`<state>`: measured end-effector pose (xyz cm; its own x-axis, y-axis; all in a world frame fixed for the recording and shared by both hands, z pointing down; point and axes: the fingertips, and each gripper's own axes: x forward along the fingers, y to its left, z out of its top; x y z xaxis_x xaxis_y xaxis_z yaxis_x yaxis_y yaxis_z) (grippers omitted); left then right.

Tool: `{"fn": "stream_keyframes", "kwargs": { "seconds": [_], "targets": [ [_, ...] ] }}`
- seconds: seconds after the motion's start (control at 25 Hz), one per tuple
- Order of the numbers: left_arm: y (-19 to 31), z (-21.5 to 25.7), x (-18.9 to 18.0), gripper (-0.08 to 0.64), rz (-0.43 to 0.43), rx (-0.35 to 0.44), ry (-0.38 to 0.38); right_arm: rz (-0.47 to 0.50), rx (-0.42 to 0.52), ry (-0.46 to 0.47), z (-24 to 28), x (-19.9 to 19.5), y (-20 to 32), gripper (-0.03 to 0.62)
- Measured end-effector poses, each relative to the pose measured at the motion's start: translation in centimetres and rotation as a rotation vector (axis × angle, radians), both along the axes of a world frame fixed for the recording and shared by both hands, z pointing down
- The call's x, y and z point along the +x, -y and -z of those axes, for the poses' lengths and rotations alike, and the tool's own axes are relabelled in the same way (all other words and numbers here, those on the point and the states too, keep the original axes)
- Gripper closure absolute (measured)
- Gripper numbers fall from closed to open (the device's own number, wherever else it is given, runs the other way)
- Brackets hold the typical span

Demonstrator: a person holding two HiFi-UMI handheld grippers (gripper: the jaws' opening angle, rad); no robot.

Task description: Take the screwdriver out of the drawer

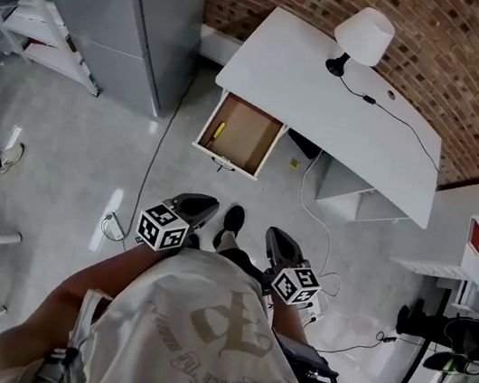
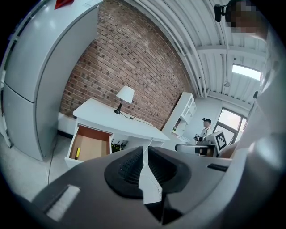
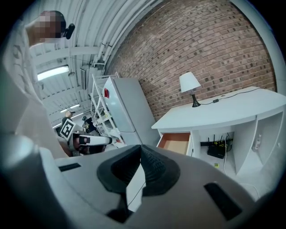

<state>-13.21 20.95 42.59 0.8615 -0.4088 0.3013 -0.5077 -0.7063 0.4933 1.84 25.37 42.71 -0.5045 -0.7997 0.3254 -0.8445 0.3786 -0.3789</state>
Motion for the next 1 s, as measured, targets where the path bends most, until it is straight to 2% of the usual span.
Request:
{"fn": "stream_keyframes", "kwargs": {
  "seconds": [0.48, 1.0],
  "targets": [
    [4.9, 0.5, 4.0, 0.525, -0.004, 0.001, 0.059, 0.035, -0.024, 0.047, -0.9, 2.9, 5.7, 0.586],
    [12.7, 0.2, 5.9, 0.525, 0.111, -0.018, 0.147, 0.151, -0.034, 0.087, -1.7, 5.6, 15.9, 0.586]
  ]
}}
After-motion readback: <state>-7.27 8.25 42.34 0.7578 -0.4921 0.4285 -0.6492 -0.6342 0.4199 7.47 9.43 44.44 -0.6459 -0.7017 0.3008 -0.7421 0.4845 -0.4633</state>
